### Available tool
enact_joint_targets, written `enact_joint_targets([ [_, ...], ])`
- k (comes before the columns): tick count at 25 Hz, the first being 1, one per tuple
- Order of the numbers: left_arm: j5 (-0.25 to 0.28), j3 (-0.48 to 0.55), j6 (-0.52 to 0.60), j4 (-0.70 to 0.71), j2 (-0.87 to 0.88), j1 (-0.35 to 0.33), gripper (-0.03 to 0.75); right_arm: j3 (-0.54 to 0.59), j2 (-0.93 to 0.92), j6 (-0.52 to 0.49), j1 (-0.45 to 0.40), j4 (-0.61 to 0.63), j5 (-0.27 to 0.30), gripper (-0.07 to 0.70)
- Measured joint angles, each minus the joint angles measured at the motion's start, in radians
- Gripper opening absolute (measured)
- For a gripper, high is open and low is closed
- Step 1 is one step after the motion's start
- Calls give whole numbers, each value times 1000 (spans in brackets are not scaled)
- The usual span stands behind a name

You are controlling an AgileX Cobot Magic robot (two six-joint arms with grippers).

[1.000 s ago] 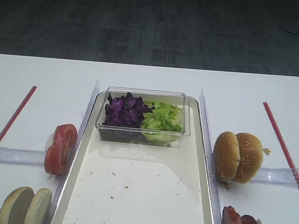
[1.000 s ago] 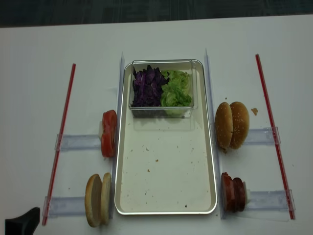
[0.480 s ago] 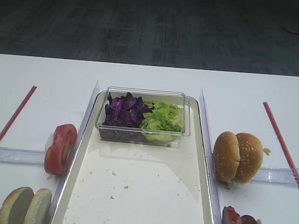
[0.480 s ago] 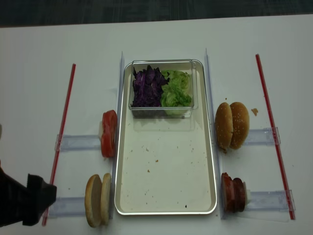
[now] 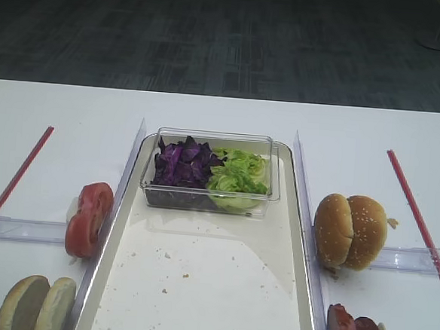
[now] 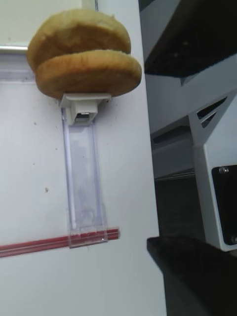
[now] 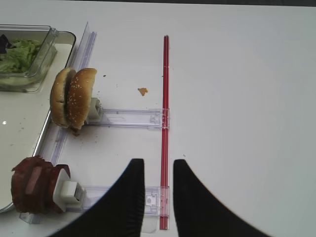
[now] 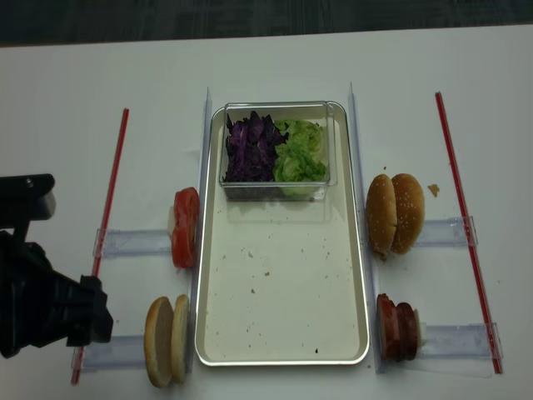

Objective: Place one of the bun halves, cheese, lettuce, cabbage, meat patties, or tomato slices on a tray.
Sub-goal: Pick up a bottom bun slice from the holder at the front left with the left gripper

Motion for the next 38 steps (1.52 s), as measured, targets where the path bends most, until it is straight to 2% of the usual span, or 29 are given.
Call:
enact_joint_targets([
  [5, -8, -1, 0, 25, 78, 0, 598, 0, 0, 0, 0, 0, 0, 193],
  [19, -10, -1, 0, 34, 80, 0, 598, 0, 0, 0, 0, 0, 0, 193],
  [27, -10, -1, -46, -9, 80, 0, 598, 0, 0, 0, 0, 0, 0, 193],
  [38, -10, -14, -54, -49, 80, -4, 598, 0, 0, 0, 0, 0, 0, 193],
])
